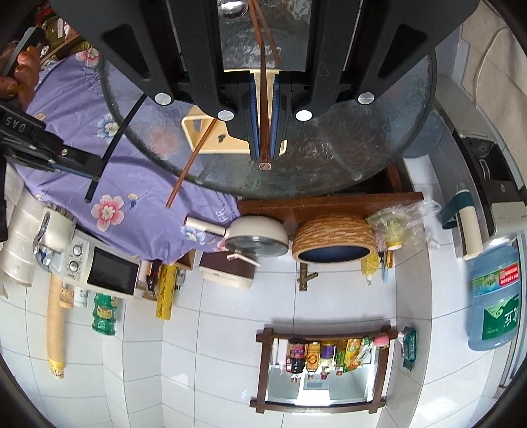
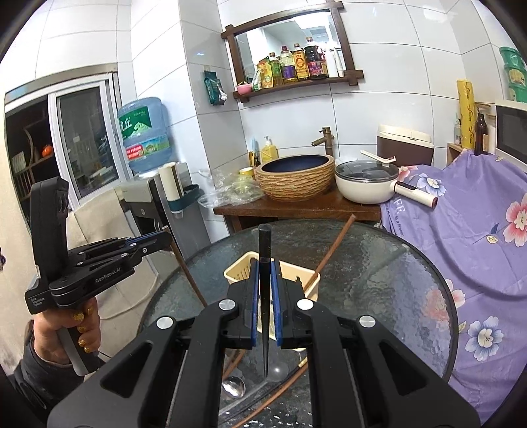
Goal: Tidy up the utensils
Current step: 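Lift both chopsticks and carry them above the cream holder with both tools, then lower the brown chopstick into the holder with the left tool while the right tool lowers the black one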
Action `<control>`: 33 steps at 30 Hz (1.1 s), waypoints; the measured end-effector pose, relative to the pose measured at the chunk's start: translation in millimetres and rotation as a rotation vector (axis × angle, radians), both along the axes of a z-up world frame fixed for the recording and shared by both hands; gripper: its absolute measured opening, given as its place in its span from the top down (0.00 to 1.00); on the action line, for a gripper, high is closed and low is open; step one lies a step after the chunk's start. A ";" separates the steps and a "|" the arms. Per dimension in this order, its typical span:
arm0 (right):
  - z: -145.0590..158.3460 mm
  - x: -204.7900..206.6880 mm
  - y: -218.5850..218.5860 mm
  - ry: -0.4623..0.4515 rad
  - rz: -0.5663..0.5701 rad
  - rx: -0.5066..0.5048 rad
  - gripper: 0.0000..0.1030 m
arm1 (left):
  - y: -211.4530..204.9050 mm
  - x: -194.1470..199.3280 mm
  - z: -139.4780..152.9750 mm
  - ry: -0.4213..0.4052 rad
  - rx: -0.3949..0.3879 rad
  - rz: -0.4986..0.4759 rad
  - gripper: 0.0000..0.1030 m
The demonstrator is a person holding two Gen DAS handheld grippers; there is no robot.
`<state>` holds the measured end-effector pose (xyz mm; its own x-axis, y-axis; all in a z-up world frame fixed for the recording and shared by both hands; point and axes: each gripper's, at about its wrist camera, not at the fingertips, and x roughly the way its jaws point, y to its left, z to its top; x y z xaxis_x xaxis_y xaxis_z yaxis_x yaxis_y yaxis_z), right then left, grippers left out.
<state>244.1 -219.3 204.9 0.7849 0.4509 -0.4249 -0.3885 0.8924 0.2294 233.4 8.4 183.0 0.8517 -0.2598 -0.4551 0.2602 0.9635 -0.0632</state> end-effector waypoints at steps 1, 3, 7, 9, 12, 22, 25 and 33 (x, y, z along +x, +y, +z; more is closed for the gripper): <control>3.4 1.4 -0.8 -0.001 0.001 0.006 0.92 | -0.3 0.7 6.0 -0.005 -0.004 -0.004 0.94; 13.2 4.0 -2.3 -0.009 0.000 0.018 0.92 | 0.7 1.7 19.1 -0.020 -0.016 -0.009 0.94; 38.0 9.9 -4.3 -0.042 -0.015 0.034 0.92 | 1.7 3.4 51.8 -0.071 -0.037 -0.004 0.94; 48.2 13.1 -5.2 -0.054 -0.020 0.038 0.92 | 2.5 6.8 68.3 -0.090 -0.055 0.002 0.94; 62.9 20.0 -4.7 -0.066 -0.029 0.053 0.92 | 3.6 14.8 88.6 -0.109 -0.080 0.012 0.94; 74.8 52.2 0.2 -0.125 -0.128 0.054 0.92 | 6.7 57.2 91.4 -0.136 -0.178 0.082 0.94; 54.0 65.3 1.2 -0.093 -0.151 0.051 0.92 | 6.5 67.6 70.9 -0.112 -0.183 0.102 0.94; -3.0 87.6 1.5 0.006 -0.164 0.047 0.92 | 13.1 86.3 13.6 -0.021 -0.195 0.132 0.94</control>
<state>331.7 -217.7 201.9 0.8471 0.3369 -0.4111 -0.2375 0.9318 0.2744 319.7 21.5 196.6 0.8931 -0.2268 -0.3886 0.1360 0.9593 -0.2473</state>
